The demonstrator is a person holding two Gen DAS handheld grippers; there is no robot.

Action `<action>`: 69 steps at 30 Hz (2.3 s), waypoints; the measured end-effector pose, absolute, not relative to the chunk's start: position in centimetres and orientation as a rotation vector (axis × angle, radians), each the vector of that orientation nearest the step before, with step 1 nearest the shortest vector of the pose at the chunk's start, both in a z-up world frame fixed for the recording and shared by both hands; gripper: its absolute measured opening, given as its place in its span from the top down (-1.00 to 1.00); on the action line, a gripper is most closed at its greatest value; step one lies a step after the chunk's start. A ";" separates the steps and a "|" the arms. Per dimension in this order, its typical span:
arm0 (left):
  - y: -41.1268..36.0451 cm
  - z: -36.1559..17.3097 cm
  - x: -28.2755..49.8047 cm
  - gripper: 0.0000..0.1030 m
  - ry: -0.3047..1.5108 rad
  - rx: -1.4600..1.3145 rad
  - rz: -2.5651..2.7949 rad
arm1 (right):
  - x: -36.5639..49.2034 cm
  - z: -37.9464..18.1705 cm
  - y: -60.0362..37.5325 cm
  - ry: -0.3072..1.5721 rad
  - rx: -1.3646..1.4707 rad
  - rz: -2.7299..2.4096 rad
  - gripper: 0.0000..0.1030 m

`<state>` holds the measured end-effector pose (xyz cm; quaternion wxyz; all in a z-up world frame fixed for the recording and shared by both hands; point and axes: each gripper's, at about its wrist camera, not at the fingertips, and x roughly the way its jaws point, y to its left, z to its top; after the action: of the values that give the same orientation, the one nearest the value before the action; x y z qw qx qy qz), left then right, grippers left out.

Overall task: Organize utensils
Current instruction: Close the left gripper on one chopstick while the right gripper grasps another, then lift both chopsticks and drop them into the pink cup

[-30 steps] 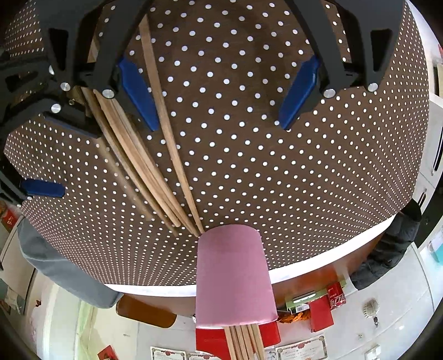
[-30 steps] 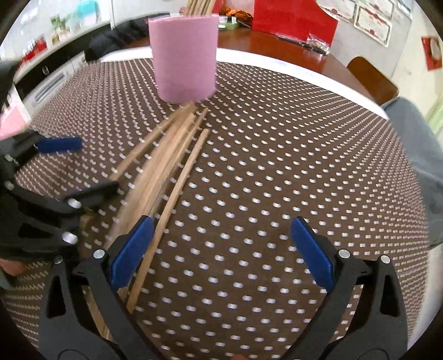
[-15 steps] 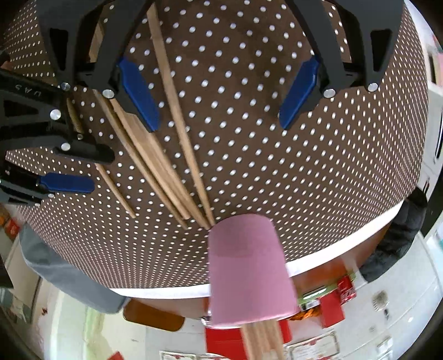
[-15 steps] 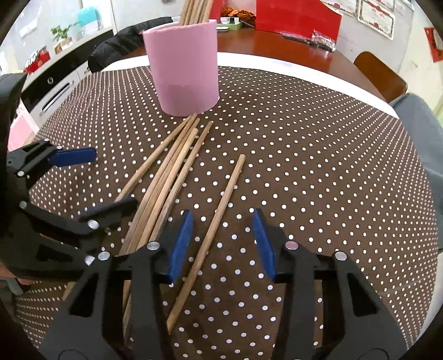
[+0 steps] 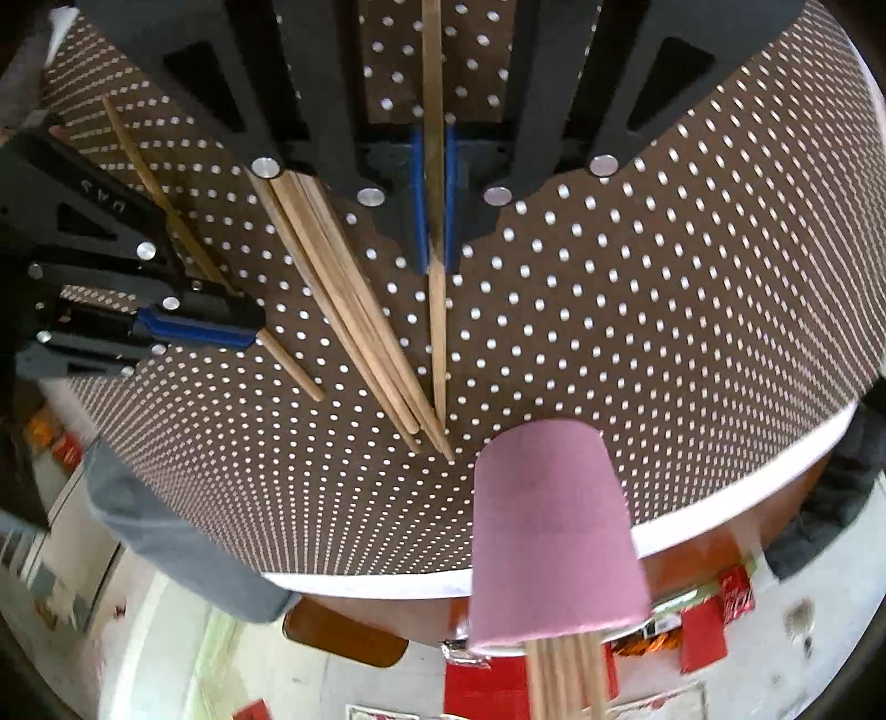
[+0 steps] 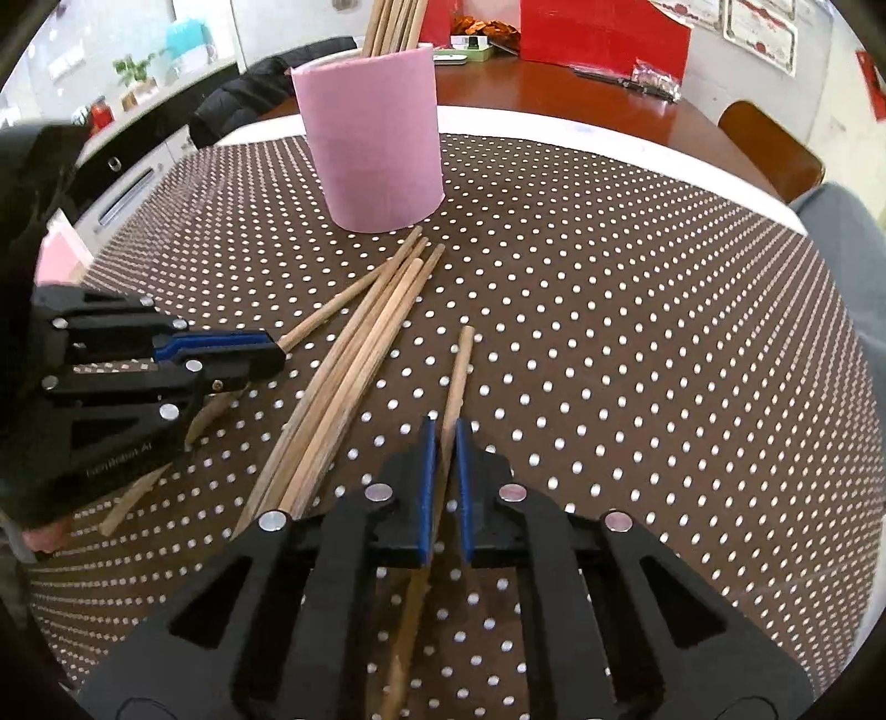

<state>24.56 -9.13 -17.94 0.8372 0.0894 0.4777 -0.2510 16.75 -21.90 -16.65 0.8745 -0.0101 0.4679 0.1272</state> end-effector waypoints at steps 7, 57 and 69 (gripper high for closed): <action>-7.4 -17.3 22.7 0.89 0.959 0.093 -0.546 | 15.8 -15.2 -23.6 0.929 0.035 0.285 0.87; -1.4 2.9 24.5 0.89 0.106 -0.191 -0.521 | 19.3 3.8 -23.5 0.300 0.265 0.431 0.89; -4.0 0.6 34.2 0.88 0.024 -0.196 -0.501 | 29.7 4.2 -20.6 0.186 0.311 0.339 0.88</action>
<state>34.17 -3.97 0.55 0.9639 -0.0969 0.0119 -0.2476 29.74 -20.65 4.25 0.9694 0.1540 0.0921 0.1675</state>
